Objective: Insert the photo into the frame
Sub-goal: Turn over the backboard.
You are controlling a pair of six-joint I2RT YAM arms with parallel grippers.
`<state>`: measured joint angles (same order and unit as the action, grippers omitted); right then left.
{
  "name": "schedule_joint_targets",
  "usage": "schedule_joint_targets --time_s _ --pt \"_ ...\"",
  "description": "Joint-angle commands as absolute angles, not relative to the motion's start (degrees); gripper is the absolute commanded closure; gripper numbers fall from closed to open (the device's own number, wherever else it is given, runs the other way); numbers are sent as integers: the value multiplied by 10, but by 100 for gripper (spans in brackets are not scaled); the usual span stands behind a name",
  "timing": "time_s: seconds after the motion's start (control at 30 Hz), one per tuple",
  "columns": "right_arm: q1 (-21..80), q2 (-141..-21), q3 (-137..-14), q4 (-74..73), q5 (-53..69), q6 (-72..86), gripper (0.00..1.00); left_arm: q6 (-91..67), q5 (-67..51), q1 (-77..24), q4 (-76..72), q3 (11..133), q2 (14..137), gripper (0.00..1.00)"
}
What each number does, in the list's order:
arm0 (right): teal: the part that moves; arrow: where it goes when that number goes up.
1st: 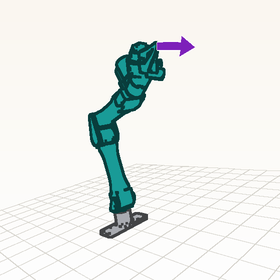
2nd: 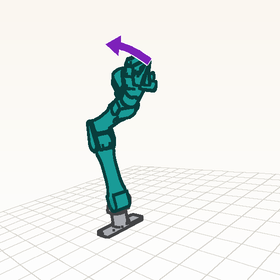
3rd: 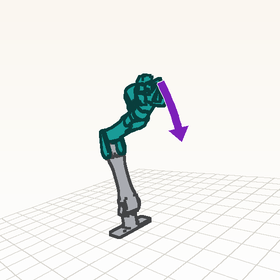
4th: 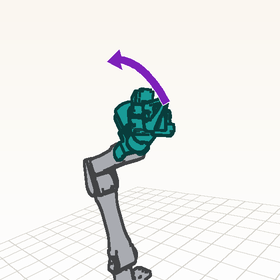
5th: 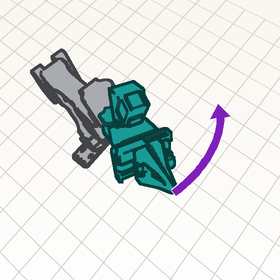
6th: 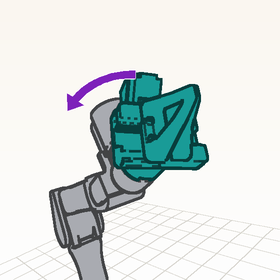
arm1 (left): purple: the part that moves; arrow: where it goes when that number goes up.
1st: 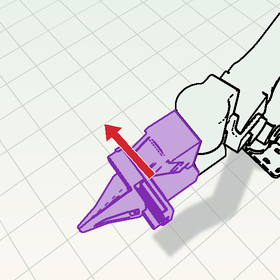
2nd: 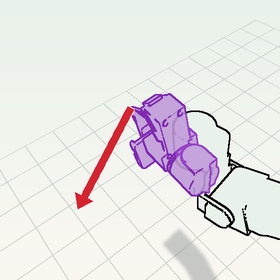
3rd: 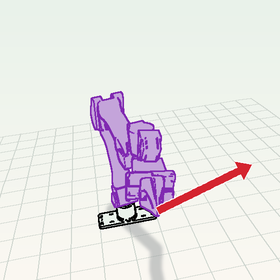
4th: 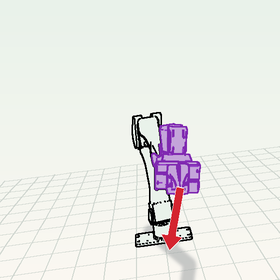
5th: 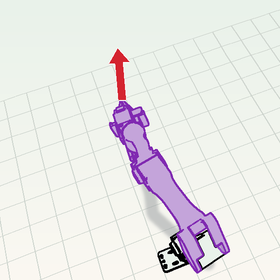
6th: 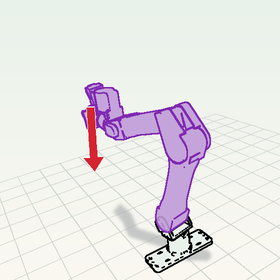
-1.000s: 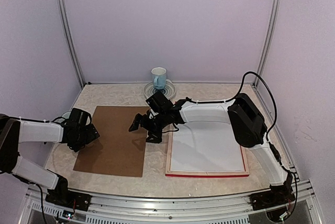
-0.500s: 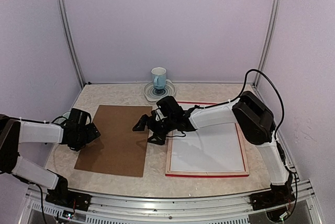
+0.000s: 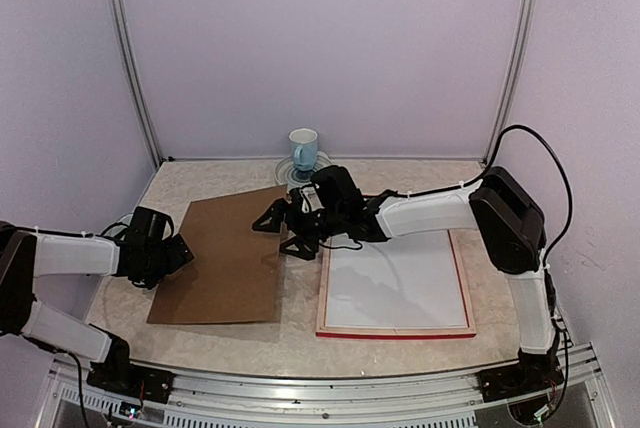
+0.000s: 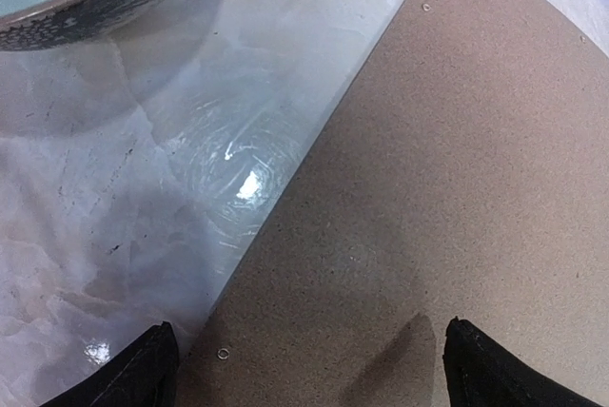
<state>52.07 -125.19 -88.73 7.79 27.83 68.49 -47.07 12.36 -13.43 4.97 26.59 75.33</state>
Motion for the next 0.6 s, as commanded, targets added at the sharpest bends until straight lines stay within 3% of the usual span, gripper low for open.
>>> schedule_joint_targets --time_s 0.0,0.57 --pt "525 -1200 -861 191 323 677 1 -484 51 -144 40 263 744 5" --pt "521 -1155 -867 260 350 659 1 -507 4 -150 22 268 706 5"
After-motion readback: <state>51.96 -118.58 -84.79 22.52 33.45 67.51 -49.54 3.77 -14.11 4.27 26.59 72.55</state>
